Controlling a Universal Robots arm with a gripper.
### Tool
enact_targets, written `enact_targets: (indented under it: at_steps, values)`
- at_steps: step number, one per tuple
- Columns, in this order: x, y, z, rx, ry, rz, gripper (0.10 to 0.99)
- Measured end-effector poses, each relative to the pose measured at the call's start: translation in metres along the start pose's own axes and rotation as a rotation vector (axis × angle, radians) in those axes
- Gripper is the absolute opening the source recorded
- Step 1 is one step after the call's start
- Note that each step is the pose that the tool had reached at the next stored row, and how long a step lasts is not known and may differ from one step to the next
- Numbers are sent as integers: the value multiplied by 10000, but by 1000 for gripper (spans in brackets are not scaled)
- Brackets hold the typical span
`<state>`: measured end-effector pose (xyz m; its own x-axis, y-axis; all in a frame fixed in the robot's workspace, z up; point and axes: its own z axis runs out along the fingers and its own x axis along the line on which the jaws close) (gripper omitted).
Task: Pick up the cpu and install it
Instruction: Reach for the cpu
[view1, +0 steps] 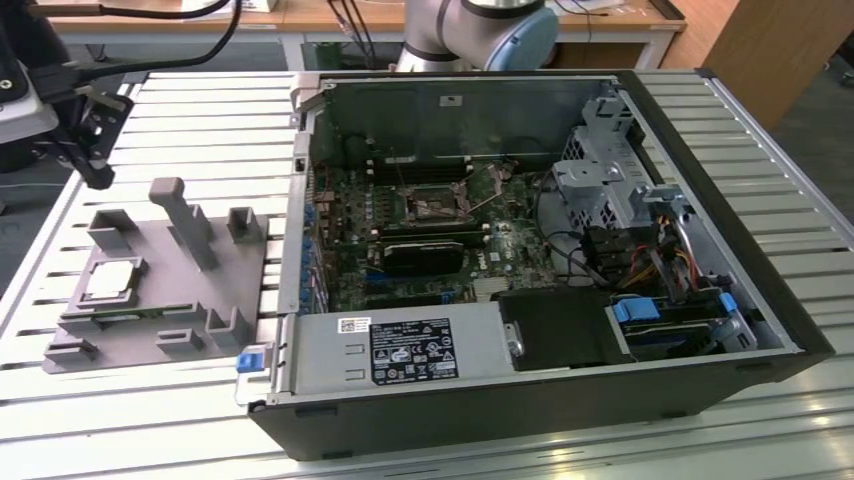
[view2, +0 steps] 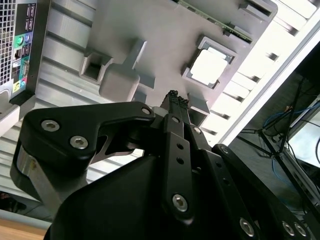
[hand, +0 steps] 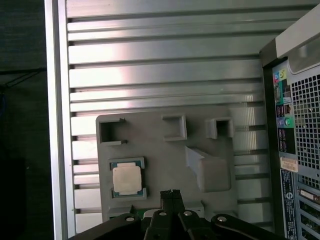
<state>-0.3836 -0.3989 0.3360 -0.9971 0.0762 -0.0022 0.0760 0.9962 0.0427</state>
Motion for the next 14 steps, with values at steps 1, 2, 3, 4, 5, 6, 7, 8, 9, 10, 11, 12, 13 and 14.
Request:
enact_targets:
  at_steps: [1,2,3,4,5,6,7,8,9,10,11,12,13,14]
  values:
    - [9,-1,2,-1,0,0,106]
    - [18,-1,3,0,0,1,106]
    - [27,-2,4,-1,0,0,106]
    - [35,-3,5,0,2,1,106]
    - [44,-4,7,-1,2,1,106]
    - [53,-4,9,0,3,0,106]
    - [63,-5,10,0,4,1,106]
    - [76,-6,12,0,5,0,106]
    - [90,-8,14,-1,4,0,106]
    - [109,-9,15,0,6,0,106]
    - [129,-11,17,1,6,1,106]
    - [148,-15,20,0,6,0,106]
    - [165,-21,24,0,5,1,106]
    - [178,-30,28,0,5,0,106]
